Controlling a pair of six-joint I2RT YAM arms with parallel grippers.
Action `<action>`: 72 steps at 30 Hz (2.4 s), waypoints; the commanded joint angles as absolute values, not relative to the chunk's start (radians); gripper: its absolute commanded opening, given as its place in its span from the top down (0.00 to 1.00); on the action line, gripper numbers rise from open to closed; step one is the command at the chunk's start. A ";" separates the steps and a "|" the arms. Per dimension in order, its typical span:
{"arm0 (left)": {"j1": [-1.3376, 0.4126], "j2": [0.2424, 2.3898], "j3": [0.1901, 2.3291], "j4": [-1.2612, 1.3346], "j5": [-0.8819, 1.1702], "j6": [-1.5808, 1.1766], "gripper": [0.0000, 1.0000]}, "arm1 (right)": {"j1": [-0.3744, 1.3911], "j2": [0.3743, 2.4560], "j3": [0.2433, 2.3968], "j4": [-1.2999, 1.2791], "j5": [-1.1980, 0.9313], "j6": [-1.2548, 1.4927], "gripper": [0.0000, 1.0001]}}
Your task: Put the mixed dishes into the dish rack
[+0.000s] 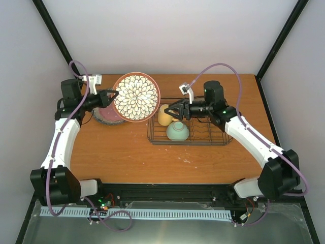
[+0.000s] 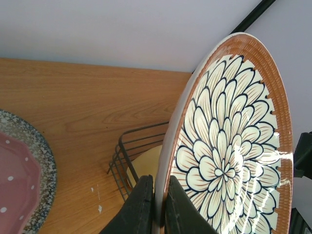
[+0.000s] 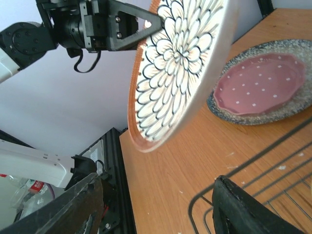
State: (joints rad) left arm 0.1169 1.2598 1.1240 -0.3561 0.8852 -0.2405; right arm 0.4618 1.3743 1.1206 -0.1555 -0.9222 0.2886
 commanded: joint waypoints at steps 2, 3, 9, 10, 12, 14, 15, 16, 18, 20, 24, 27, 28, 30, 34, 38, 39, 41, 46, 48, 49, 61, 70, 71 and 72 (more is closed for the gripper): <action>0.079 1.181 1.129 -0.283 0.933 -0.317 1.00 | 0.517 1.424 1.191 -0.108 -0.896 0.306 0.39; 0.070 1.174 1.117 -0.277 0.930 -0.323 0.99 | 0.525 1.434 1.199 -0.107 -0.890 0.304 0.39; 0.003 1.156 1.094 -0.259 0.899 -0.348 0.99 | 0.570 1.496 1.254 -0.105 -0.880 0.304 0.39; -0.009 1.154 1.088 -0.248 0.898 -0.356 0.99 | 0.577 1.507 1.263 -0.103 -0.878 0.306 0.39; -0.034 1.152 1.078 -0.233 0.887 -0.371 0.99 | 0.594 1.530 1.287 -0.104 -0.877 0.306 0.40; -0.064 1.153 1.070 -0.217 0.874 -0.382 0.99 | 0.608 1.551 1.316 -0.107 -0.880 0.305 0.55; -0.078 1.155 1.069 -0.212 0.868 -0.386 0.99 | 0.614 1.560 1.328 -0.108 -0.881 0.305 0.71; -0.095 1.159 1.067 -0.210 0.862 -0.388 0.99 | 0.620 1.567 1.338 -0.113 -0.874 0.306 0.88; -0.114 1.164 1.064 -0.207 0.851 -0.388 0.99 | 0.627 1.574 1.347 -0.112 -0.869 0.302 0.97; -0.122 1.169 1.062 -0.204 0.849 -0.390 0.99 | 0.635 1.568 1.350 -0.113 -0.861 0.292 0.97; -0.125 1.179 1.064 -0.205 0.841 -0.385 0.95 | 0.642 1.547 1.353 -0.132 -0.807 0.282 0.97; -0.126 1.188 1.075 -0.221 0.823 -0.371 0.79 | 0.649 1.512 1.351 -0.163 -0.729 0.237 0.97; -0.126 1.192 1.079 -0.229 0.816 -0.367 0.72 | 0.653 1.494 1.346 -0.175 -0.691 0.215 0.97; -0.126 1.200 1.083 -0.234 0.805 -0.356 0.62 | 0.656 1.449 1.327 -0.174 -0.628 0.180 0.97; -0.126 1.211 1.090 -0.238 0.783 -0.345 0.48 | 0.656 1.377 1.296 -0.173 -0.521 0.118 0.97; -0.126 1.211 1.104 -0.254 0.740 -0.326 0.34 | 0.656 1.314 1.261 -0.163 -0.403 0.050 0.97; -0.126 1.207 1.108 -0.261 0.723 -0.318 0.24 | 0.657 1.295 1.250 -0.165 -0.365 0.027 0.97; -0.125 1.194 1.118 -0.275 0.665 -0.299 0.02 | 0.655 1.247 1.238 -0.177 -0.271 -0.019 0.97; -0.117 1.161 1.112 -0.289 0.514 -0.263 0.00 | 0.655 1.125 1.212 -0.253 0.013 -0.184 0.97; -0.107 1.153 1.097 -0.281 0.470 -0.263 0.00 | 0.655 1.062 1.182 -0.267 0.115 -0.252 0.97; -0.101 1.146 1.084 -0.266 0.459 -0.263 0.00 | 0.655 1.033 1.165 -0.272 0.164 -0.290 0.97; 0.029 1.167 0.988 -0.221 0.490 -0.216 0.00 | 0.563 0.706 0.860 -0.176 0.444 -0.738 0.97; 0.037 1.208 0.958 -0.201 0.502 -0.209 0.00 | 0.382 0.710 0.769 -0.095 0.270 -0.846 0.97; 0.037 1.210 0.952 -0.196 0.501 -0.209 0.00 | 0.365 0.718 0.764 -0.082 0.246 -0.854 0.97; 0.037 1.213 0.948 -0.193 0.500 -0.207 0.00 | 0.347 0.728 0.763 -0.076 0.222 -0.855 0.97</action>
